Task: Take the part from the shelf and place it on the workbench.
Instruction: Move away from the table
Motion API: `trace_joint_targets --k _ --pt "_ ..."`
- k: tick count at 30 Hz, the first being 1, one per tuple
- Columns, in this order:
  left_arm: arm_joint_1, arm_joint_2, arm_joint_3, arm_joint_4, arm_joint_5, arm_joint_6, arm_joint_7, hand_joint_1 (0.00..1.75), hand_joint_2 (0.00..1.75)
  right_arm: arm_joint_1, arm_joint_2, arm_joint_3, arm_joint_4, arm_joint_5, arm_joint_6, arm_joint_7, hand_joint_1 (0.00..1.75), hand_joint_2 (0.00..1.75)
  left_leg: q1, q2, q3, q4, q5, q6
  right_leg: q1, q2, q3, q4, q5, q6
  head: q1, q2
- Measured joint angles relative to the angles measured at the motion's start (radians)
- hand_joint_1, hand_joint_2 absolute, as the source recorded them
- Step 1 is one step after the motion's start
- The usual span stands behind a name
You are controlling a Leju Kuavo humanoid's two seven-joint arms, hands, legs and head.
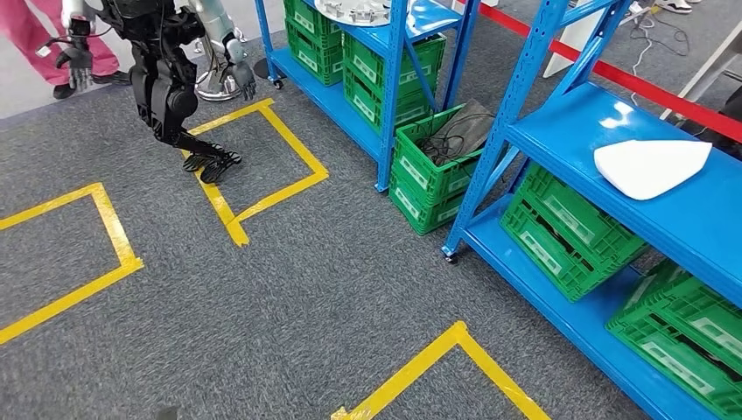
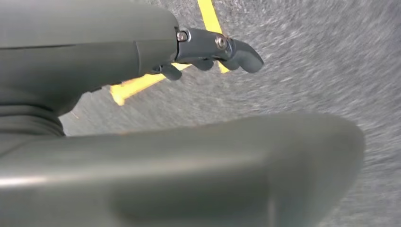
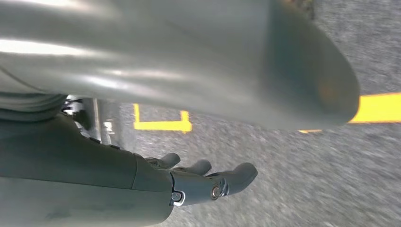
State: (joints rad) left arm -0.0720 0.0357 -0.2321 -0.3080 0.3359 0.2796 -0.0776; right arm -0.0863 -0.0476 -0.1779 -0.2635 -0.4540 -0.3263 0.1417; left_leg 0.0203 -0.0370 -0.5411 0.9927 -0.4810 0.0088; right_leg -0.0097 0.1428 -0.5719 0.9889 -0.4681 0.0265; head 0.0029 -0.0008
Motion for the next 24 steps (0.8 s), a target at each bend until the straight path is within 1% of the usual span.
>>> trace_joint_targets --k 1,2,3,4,5,6,7,8,9,10,11,12,13,14,15,16,17,18,19,20,21,22,23,24 --pt "-0.001 -0.005 -0.016 0.005 -0.021 -0.026 0.024 0.0 0.0 0.0 0.0 0.004 0.006 0.003 0.007 0.005 0.0 0.0 -0.001 0.01 0.002 -0.002 0.001 0.008 0.0 -0.022 -0.006 0.017 -0.011 0.004 0.004 0.0" --pt "-0.002 -0.009 -0.031 0.01 -0.036 -0.052 0.043 0.0 0.0 -0.001 0.0 0.008 0.01 0.007 0.015 0.011 0.0 0.0 -0.001 0.022 0.003 -0.004 0.002 0.014 0.0 -0.054 -0.022 0.053 -0.032 0.007 0.011 0.0" --pt "-0.001 -0.013 -0.047 0.016 -0.048 -0.077 0.056 0.0 0.0 -0.004 0.0 0.012 0.014 0.013 0.024 0.019 0.0 0.0 -0.004 0.034 0.003 -0.005 0.002 0.019 0.001 -0.09 -0.048 0.111 -0.064 0.009 0.018 0.0" --pt "0.002 -0.017 -0.062 0.021 -0.059 -0.099 0.064 0.0 0.0 -0.006 0.0 0.017 0.017 0.019 0.034 0.03 0.0 0.0 -0.007 0.048 0.003 -0.005 0.0 0.023 0.001 -0.116 -0.083 0.179 -0.1 0.011 0.026 0.0" --pt "0.004 -0.02 -0.076 0.025 -0.07 -0.118 0.066 0.0 0.0 -0.008 0.0 0.023 0.02 0.025 0.046 0.042 0.0 0.0 -0.01 0.064 0.003 -0.005 -0.002 0.025 0.001 -0.127 -0.117 0.245 -0.128 0.012 0.031 0.0" --pt "0.006 -0.022 -0.092 0.029 -0.078 -0.132 0.063 0.0 0.0 -0.009 -0.001 0.029 0.022 0.032 0.058 0.056 0.0 0.0 -0.012 0.08 0.003 -0.005 -0.005 0.026 0.001 -0.132 -0.139 0.287 -0.141 0.012 0.033 0.0" --pt "0.005 -0.024 -0.106 0.033 -0.082 -0.14 0.058 0.0 0.0 -0.01 -0.001 0.036 0.025 0.038 0.069 0.069 0.0 0.0 -0.015 0.095 0.004 -0.005 -0.008 0.027 0.001 -0.134 -0.14 0.29 -0.133 0.01 0.036 0.0" --pt "0.004 -0.025 -0.118 0.035 -0.083 -0.145 0.053 0.0 0.0 -0.009 -0.002 0.042 0.027 0.043 0.078 0.079 0.0 0.0 -0.016 0.109 0.007 -0.004 -0.011 0.027 0.003 -0.138 -0.121 0.255 -0.108 0.007 0.038 0.0" --pt "0.003 -0.027 -0.129 0.037 -0.082 -0.148 0.048 0.0 0.0 -0.008 -0.002 0.049 0.029 0.048 0.085 0.085 0.0 0.0 -0.018 0.122 0.011 -0.004 -0.014 0.026 0.006 -0.151 -0.085 0.188 -0.074 0.001 0.041 0.0" --pt "0.002 -0.029 -0.139 0.039 -0.079 -0.149 0.046 0.0 0.0 -0.008 -0.002 0.056 0.03 0.053 0.09 0.089 0.0 0.0 -0.019 0.135 0.016 -0.004 -0.018 0.024 0.011 -0.175 -0.046 0.114 -0.045 -0.007 0.043 0.0" --pt "0.001 -0.029 -0.147 0.04 -0.073 -0.148 0.046 0.0 0.0 -0.008 -0.002 0.063 0.031 0.057 0.095 0.091 0.0 0.0 -0.02 0.148 0.021 -0.004 -0.022 0.021 0.017 -0.196 -0.016 0.055 -0.025 -0.014 0.044 0.0" --pt "-0.001 -0.03 -0.154 0.042 -0.066 -0.147 0.046 0.0 0.0 -0.01 -0.001 0.071 0.031 0.06 0.099 0.091 0.0 0.0 -0.02 0.16 0.026 -0.004 -0.026 0.016 0.023 -0.211 0.001 0.019 -0.016 -0.02 0.045 0.0" --pt "-0.002 -0.03 -0.16 0.044 -0.059 -0.145 0.047 0.0 0.0 -0.012 0.0 0.078 0.032 0.062 0.102 0.091 0.0 0.0 -0.02 0.172 0.03 -0.005 -0.029 0.011 0.026 -0.214 0.006 0.006 -0.016 -0.025 0.044 0.0" --pt "-0.005 -0.031 -0.166 0.045 -0.053 -0.143 0.047 0.0 0.0 -0.012 0.001 0.084 0.033 0.063 0.103 0.091 0.0 0.0 -0.019 0.184 0.034 -0.006 -0.033 0.005 0.028 -0.202 0.006 0.004 -0.016 -0.028 0.043 0.0" --pt "-0.008 -0.033 -0.171 0.046 -0.049 -0.142 0.047 0.0 0.0 -0.011 0.002 0.09 0.035 0.064 0.104 0.091 0.0 0.0 -0.017 0.189 0.035 -0.006 -0.036 0.0 0.025 -0.189 0.014 -0.001 -0.013 -0.032 0.043 0.0" --pt "-0.011 -0.034 -0.176 0.047 -0.047 -0.143 0.047 0.0 0.0 -0.009 0.003 0.095 0.037 0.065 0.106 0.09 0.0 0.0 -0.015 0.173 0.034 0.002 -0.044 -0.005 0.022 -0.177 0.023 -0.009 -0.008 -0.034 0.042 0.0" --pt "-0.014 -0.035 -0.18 0.048 -0.047 -0.144 0.048 0.0 0.0 -0.009 0.004 0.1 0.039 0.065 0.108 0.09 0.0 0.0 -0.013 0.141 0.024 0.028 -0.06 -0.01 0.018 -0.166 0.032 -0.016 -0.002 -0.038 0.04 0.0" --pt "-0.014 -0.035 -0.184 0.05 -0.047 -0.147 0.05 0.0 0.0 -0.01 0.006 0.105 0.04 0.066 0.113 0.09 0.0 0.0 -0.01 0.102 0.002 0.075 -0.084 -0.015 0.013 -0.154 0.041 -0.022 0.003 -0.041 0.036 0.0" --pt "-0.014 -0.035 -0.189 0.052 -0.047 -0.151 0.055 0.0 0.0 -0.011 0.009 0.11 0.04 0.066 0.121 0.091 0.0 0.0 -0.008 0.066 -0.028 0.14 -0.113 -0.019 0.012 -0.141 0.042 -0.022 0.004 -0.044 0.031 0.0" --pt "-0.012 -0.035 -0.193 0.055 -0.048 -0.154 0.06 0.0 0.0 -0.012 0.011 0.114 0.041 0.066 0.13 0.092 0.0 0.0 -0.007 0.048 -0.063 0.209 -0.139 -0.021 0.012 -0.126 0.041 -0.021 0.004 -0.047 0.026 0.0" --pt "-0.011 -0.034 -0.198 0.058 -0.049 -0.156 0.065 0.0 0.0 -0.012 0.015 0.118 0.041 0.066 0.139 0.095 0.0 0.0 -0.006 0.043 -0.093 0.258 -0.15 -0.023 0.012 -0.109 0.041 -0.02 0.004 -0.047 0.021 0.0" --pt "-0.009 -0.034 -0.202 0.06 -0.051 -0.156 0.069 0.0 0.0 -0.011 0.018 0.122 0.042 0.065 0.148 0.099 0.0 0.0 -0.006 0.041 -0.109 0.277 -0.144 -0.023 0.011 -0.091 0.04 -0.018 0.002 -0.046 0.016 0.0" --pt "-0.009 -0.033 -0.206 0.062 -0.054 -0.156 0.071 0.0 0.0 -0.01 0.021 0.126 0.044 0.063 0.156 0.103 0.0 0.0 -0.005 0.038 -0.106 0.254 -0.117 -0.023 0.011 -0.073 0.041 -0.015 0.0 -0.044 0.012 0.0" --pt "-0.01 -0.032 -0.211 0.063 -0.057 -0.155 0.073 0.0 0.0 -0.009 0.025 0.129 0.045 0.061 0.164 0.108 0.0 0.0 -0.005 0.029 -0.086 0.195 -0.076 -0.022 0.009 -0.056 0.041 -0.011 -0.003 -0.04 0.008 0.0"
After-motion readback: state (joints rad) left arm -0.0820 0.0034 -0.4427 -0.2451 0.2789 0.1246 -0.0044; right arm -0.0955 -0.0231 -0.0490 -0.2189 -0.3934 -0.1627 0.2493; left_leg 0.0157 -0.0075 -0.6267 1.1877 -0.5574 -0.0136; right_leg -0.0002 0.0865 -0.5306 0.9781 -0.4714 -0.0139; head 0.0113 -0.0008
